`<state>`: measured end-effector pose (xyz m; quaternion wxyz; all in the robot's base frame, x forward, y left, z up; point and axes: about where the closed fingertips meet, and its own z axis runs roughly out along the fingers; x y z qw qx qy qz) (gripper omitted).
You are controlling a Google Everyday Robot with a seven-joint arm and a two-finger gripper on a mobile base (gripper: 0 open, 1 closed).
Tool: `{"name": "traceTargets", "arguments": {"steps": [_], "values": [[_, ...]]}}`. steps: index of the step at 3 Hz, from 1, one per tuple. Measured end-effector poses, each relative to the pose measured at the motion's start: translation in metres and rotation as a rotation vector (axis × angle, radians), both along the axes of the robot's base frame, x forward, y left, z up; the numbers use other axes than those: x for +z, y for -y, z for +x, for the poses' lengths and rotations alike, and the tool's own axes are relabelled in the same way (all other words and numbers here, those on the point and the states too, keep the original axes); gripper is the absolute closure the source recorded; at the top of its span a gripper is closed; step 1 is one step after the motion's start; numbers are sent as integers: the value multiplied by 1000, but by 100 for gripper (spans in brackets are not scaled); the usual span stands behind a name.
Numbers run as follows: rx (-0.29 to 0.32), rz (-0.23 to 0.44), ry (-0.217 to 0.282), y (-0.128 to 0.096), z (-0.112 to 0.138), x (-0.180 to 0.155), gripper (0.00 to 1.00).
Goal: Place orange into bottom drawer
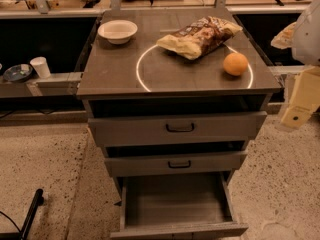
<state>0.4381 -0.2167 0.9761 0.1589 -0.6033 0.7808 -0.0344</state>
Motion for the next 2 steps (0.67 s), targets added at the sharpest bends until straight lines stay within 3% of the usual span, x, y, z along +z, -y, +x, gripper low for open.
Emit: {"name": "traceTargets", "arguments": {"steps": [1, 2], "values": [[0, 0, 0, 0, 0, 0, 0], [23, -2, 24, -1, 26, -2, 0]]}}
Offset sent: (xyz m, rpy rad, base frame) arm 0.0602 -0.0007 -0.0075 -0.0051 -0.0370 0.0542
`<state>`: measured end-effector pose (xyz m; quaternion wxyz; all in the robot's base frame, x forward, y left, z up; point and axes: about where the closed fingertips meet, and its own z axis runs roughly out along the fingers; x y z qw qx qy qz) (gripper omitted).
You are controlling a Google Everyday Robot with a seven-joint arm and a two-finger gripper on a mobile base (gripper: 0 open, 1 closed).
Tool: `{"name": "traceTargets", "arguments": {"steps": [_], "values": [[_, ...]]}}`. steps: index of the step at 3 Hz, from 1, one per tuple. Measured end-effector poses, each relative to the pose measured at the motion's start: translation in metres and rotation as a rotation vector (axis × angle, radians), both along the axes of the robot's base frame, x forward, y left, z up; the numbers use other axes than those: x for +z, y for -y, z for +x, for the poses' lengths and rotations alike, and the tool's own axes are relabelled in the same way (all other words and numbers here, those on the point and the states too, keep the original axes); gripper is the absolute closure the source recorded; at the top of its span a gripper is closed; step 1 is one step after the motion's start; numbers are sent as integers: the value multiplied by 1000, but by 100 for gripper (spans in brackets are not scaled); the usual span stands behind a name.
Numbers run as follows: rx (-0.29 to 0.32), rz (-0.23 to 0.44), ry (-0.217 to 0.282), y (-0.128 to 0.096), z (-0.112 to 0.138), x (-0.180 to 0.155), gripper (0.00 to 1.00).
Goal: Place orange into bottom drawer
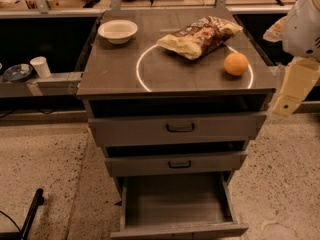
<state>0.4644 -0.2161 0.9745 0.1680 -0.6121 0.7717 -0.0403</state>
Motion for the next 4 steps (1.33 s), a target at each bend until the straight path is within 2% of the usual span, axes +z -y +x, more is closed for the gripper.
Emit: {"name": "traceTargets", "arguments": {"steps": [1, 2, 4], "values": [[20, 21, 15, 1, 45, -9, 0], [31, 44, 1, 4, 105, -36, 0], [34, 69, -35, 9, 161, -72, 0]]}}
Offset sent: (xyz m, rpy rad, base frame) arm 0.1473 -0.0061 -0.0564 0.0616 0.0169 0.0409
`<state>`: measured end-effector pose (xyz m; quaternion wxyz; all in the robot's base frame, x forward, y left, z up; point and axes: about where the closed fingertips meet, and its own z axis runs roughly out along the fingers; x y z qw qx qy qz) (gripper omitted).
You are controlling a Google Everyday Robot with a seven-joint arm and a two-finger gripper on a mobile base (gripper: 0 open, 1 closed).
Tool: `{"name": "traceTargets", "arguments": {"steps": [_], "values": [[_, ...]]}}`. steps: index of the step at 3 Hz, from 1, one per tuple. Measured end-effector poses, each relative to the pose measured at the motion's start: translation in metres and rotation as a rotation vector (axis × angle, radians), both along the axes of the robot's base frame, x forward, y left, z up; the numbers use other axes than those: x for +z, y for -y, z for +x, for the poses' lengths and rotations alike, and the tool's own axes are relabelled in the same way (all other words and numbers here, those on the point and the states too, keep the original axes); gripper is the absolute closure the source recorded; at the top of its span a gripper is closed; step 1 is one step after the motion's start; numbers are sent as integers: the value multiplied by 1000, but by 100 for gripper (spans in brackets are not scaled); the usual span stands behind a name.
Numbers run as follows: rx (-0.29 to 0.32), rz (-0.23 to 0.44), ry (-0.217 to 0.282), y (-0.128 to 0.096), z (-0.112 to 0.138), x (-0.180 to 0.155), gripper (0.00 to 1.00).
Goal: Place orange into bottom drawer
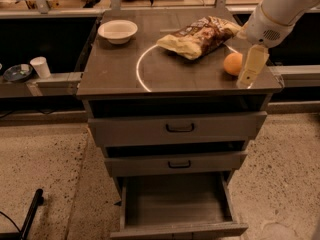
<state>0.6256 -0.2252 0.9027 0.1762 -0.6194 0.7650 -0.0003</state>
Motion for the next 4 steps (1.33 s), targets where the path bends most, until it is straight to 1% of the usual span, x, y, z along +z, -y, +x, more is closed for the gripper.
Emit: {"name": "traceTargets", "arguments": {"steps": [1, 2, 3, 4], "values": [[-2, -14, -29, 2, 18, -20, 0], [-26, -44, -49, 8, 34, -37, 0], [-74, -64, -56, 17, 52, -48, 12], [-119, -78, -60, 27, 63, -56, 32]]}}
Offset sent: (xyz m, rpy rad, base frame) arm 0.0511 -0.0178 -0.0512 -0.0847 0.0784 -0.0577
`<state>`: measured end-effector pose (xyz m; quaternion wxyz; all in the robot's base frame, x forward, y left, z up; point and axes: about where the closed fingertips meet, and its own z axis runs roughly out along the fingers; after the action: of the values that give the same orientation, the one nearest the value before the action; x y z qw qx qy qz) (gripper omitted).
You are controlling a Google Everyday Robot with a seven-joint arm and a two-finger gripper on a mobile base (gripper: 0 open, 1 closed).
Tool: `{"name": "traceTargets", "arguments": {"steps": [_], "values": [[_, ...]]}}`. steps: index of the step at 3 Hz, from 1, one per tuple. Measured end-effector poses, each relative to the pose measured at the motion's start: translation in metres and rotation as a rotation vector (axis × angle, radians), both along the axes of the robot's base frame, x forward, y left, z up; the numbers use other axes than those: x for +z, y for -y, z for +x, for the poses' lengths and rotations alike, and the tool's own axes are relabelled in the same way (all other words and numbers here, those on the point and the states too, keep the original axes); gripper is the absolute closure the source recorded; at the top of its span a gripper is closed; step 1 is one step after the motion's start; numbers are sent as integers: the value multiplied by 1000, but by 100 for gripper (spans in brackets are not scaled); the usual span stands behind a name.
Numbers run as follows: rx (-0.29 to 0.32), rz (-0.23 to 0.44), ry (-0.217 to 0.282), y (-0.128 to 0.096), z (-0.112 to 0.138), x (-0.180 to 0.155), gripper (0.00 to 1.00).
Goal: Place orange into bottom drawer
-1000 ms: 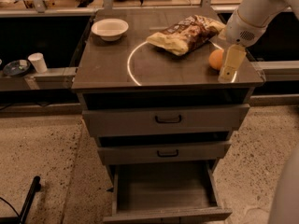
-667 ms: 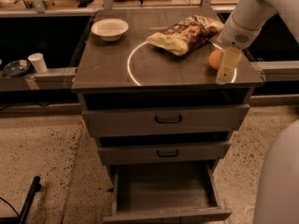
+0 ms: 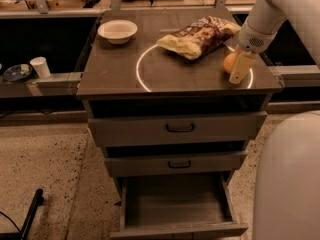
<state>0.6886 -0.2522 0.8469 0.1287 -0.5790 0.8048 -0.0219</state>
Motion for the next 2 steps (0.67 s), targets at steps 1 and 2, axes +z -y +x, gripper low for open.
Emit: {"name": "traceTargets", "arguments": {"steps": [1, 2], "values": [[-11, 36, 8, 0, 4, 0, 55], [0, 172, 22, -6, -5, 7, 79]]}}
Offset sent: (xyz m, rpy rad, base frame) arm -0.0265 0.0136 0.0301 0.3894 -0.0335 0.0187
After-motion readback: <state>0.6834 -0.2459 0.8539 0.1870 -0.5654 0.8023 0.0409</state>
